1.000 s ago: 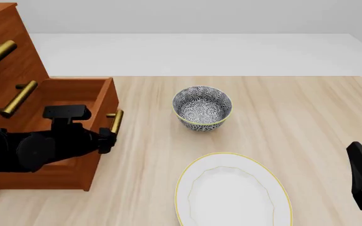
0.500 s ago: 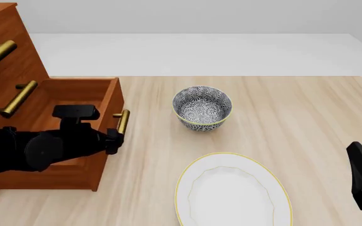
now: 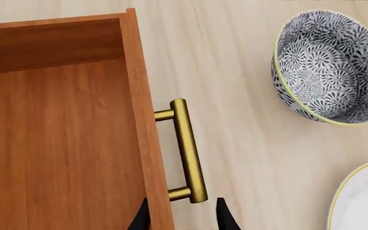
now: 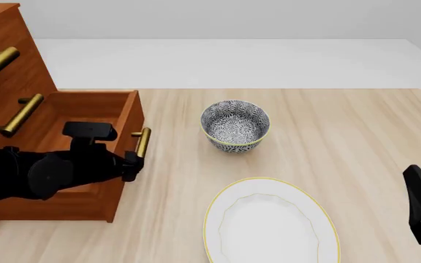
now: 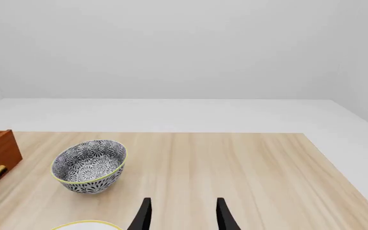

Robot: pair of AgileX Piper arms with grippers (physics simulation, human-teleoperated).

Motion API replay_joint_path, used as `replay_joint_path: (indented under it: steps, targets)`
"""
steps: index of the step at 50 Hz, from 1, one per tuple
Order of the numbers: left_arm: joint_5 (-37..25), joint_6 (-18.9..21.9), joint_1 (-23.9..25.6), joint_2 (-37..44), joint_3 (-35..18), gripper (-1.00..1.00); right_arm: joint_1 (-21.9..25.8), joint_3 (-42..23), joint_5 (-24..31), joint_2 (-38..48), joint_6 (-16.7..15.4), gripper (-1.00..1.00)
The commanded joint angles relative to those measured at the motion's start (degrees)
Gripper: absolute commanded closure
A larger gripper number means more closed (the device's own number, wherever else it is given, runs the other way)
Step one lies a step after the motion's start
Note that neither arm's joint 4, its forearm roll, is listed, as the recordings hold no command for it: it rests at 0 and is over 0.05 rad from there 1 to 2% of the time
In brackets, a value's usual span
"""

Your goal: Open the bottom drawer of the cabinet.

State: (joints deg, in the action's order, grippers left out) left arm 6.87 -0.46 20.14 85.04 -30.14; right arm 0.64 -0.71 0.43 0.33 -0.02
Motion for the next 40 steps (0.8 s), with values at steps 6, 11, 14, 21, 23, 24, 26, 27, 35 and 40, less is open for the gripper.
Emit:
replay_joint_path:
  steps: [6, 11, 14, 21, 23, 24, 26, 27, 35, 40]
  targets:
    - [-1.55, -12.04, 9.38, 1.61, 1.23, -1.00, 0.00, 0.00, 0.00, 0.00, 0.01, -1.00]
    - [-3.21, -11.01, 8.25, -0.22, 0.38, -1.00, 0.00, 0.00, 0.00, 0.00, 0.00, -1.00]
    - [-5.25, -10.30, 7.27, -2.40, -0.87, -1.00, -0.02, 0.00, 0.00, -0.01, 0.00, -1.00]
    - [-9.71, -8.33, 5.76, -6.15, -4.34, -1.00, 0.00, 0.00, 0.00, -0.01, -0.01, -1.00]
    - [-11.37, -7.54, 5.29, -7.49, -5.69, -1.00, 0.00, 0.00, 0.00, -0.01, 0.01, -1.00]
    - [-12.08, -7.29, 5.09, -8.16, -6.28, -1.00, 0.00, 0.00, 0.00, 0.00, 0.00, -1.00]
    - [-13.90, -6.47, 4.61, -9.66, -7.76, -1.00, 0.00, 0.00, 0.00, 0.00, 0.00, -1.00]
    - [-14.08, -6.52, 4.66, -9.86, -7.82, -1.00, 0.01, 0.00, 0.00, -0.01, -0.01, -1.00]
    - [-17.66, -4.32, 3.03, -14.24, -9.76, -1.00, 0.01, 0.00, -0.01, -0.01, -0.01, -1.00]
    - [-19.20, -3.80, 1.96, -17.60, -9.36, -1.00, 0.00, 0.00, 0.00, 0.00, 0.01, -1.00]
